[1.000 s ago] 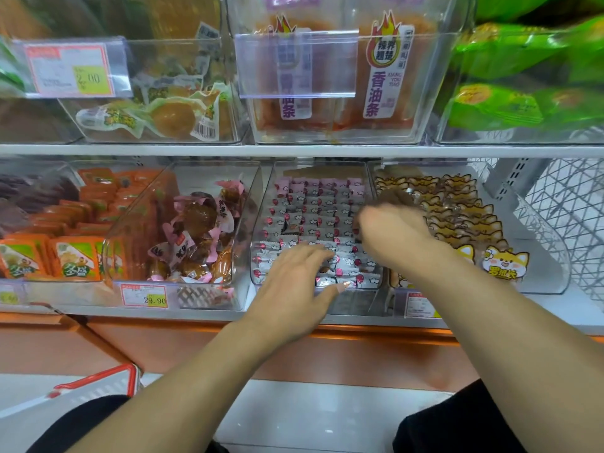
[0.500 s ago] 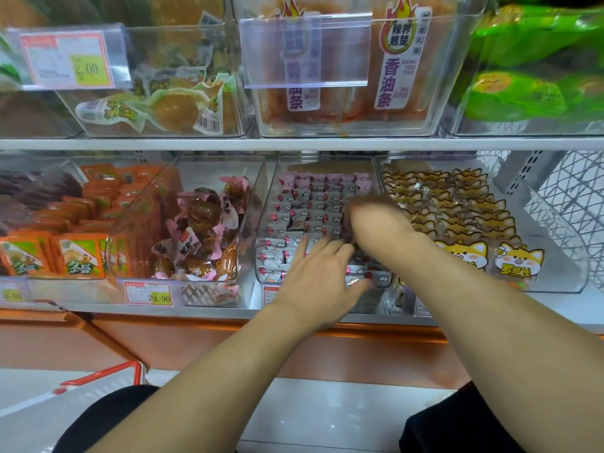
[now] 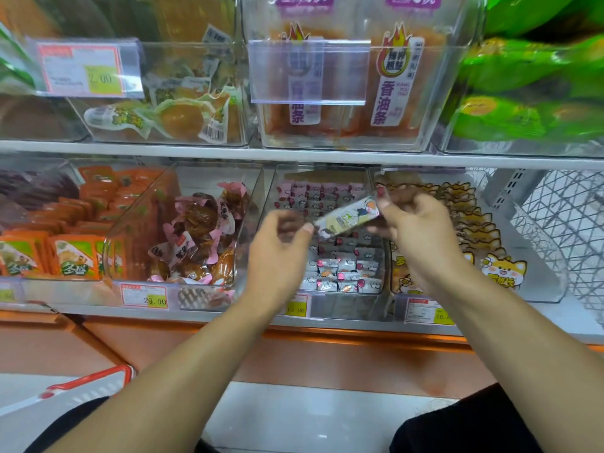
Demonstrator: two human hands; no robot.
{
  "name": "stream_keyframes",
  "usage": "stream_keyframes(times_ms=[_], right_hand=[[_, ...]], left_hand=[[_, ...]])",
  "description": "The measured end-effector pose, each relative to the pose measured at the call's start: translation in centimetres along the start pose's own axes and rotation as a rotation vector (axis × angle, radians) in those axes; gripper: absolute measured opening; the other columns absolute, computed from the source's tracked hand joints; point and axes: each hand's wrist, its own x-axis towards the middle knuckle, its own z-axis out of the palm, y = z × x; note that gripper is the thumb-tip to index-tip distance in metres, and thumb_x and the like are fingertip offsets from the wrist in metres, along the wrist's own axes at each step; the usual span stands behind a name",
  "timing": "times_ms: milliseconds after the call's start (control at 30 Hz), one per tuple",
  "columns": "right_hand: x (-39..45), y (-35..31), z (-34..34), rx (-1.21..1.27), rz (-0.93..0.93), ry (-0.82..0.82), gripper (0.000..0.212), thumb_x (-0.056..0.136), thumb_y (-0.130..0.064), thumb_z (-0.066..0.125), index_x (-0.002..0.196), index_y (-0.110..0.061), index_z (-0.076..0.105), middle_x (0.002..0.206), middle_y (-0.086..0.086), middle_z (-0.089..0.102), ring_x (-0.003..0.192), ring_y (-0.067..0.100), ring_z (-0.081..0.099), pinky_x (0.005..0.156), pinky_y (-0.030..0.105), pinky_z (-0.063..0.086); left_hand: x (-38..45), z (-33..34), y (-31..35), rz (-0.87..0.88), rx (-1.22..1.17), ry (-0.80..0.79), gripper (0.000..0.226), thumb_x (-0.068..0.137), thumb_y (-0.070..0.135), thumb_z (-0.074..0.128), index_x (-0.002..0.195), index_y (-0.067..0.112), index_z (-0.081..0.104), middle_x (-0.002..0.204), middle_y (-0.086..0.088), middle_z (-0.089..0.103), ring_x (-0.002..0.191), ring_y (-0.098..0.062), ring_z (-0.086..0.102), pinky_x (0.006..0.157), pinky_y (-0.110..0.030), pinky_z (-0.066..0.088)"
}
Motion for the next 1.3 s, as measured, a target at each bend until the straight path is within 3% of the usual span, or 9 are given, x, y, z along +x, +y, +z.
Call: stream_keyframes(times_ms=[67,267,633,733,833,967,1100,1200,1300], right_hand=[[-0.7,0.1,0.3,0.290,0.207,-0.074,0.005,0.099,-0.004,0.059,0.101,0.000,0.059,0.099,0.013,0.075,0.086,0.017,0.076,0.075,0.028,0.062],[-1.9,0.7,0.6,0.471,0.446,-0.185,0.020,0.096,-0.003,0.062,0.114,0.005,0.064,0.099,0.016,0.078,0.090,0.022,0.077,0.074,0.028,0.062],[-1.7,0.4,0.9,0.507,0.618,-0.310,0.038,0.090,-0.016,0.073,0.123,0.001,0.061,0.112,0.024,0.073,0.096,0.040,0.074,0.070,0.037,0.063],[-1.8,0.2,0.8,0.455,0.583,-0.332,0.047,0.079,-0.021,0.083,0.119,0.000,0.066,0.120,0.023,0.067,0.097,0.037,0.074,0.074,0.036,0.063],[-1.8,0.5,0.7,0.384,0.486,-0.377,0.019,0.084,-0.002,0.075,0.100,-0.003,0.063,0.112,0.021,0.073,0.096,0.028,0.076,0.074,0.031,0.062],[-2.2,0.5,0.7,0.310,0.301,-0.467,0.035,0.082,0.020,0.065,0.099,-0.009,0.055,0.112,0.010,0.076,0.099,0.025,0.075,0.071,0.025,0.060],[-2.4,0.6,0.6,0.144,0.134,-0.512,0.044,0.074,0.031,0.061,0.096,-0.008,0.059,0.111,0.007,0.076,0.100,0.022,0.074,0.071,0.023,0.058],[-2.2,0.6,0.5,0.173,0.169,-0.471,0.050,0.074,0.025,0.068,0.110,-0.008,0.061,0.116,0.006,0.075,0.105,0.023,0.073,0.076,0.025,0.059],[-1.9,0.7,0.5,0.270,0.336,-0.444,0.051,0.075,-0.004,0.080,0.122,-0.005,0.060,0.119,0.015,0.072,0.106,0.028,0.073,0.083,0.031,0.061]], left_hand=[[0.1,-1.0,0.2,-0.187,-0.215,-0.026,0.019,0.097,0.031,0.065,0.112,0.020,0.067,0.093,0.003,0.076,0.075,-0.007,0.067,0.060,-0.021,0.048],[-0.7,-2.2,0.3,-0.363,-0.562,-0.020,0.013,0.094,0.024,0.069,0.095,0.013,0.075,0.097,-0.010,0.078,0.080,-0.019,0.075,0.068,-0.024,0.061],[-0.7,-3.8,-0.2,-0.390,-0.537,0.040,0.004,0.088,0.018,0.075,0.086,0.015,0.073,0.062,0.001,0.064,0.060,-0.015,0.069,0.055,-0.017,0.056],[-0.8,-3.6,-0.1,-0.309,-0.556,0.011,0.011,0.087,0.016,0.074,0.076,0.020,0.073,0.068,0.000,0.067,0.064,-0.017,0.070,0.057,-0.017,0.056],[-0.8,-3.5,0.1,-0.318,-0.642,-0.026,0.019,0.080,0.026,0.076,0.090,0.012,0.072,0.087,-0.010,0.074,0.079,-0.019,0.073,0.069,-0.024,0.060],[-1.1,-3.5,0.5,-0.461,-0.673,-0.168,0.050,0.081,0.045,0.075,0.111,0.006,0.069,0.106,-0.017,0.075,0.095,-0.035,0.075,0.073,-0.032,0.062],[-1.5,-3.0,0.8,-0.483,-0.666,-0.225,0.042,0.075,0.036,0.077,0.099,0.001,0.074,0.100,-0.018,0.077,0.089,-0.030,0.076,0.067,-0.026,0.061],[-1.5,-3.1,1.1,-0.416,-0.690,-0.168,0.040,0.073,0.025,0.076,0.104,0.002,0.067,0.101,-0.018,0.076,0.086,-0.024,0.076,0.067,-0.023,0.059],[-1.4,-3.0,0.8,-0.343,-0.630,-0.139,0.031,0.078,0.008,0.076,0.107,0.007,0.065,0.107,-0.015,0.076,0.091,-0.023,0.075,0.068,-0.024,0.059]])
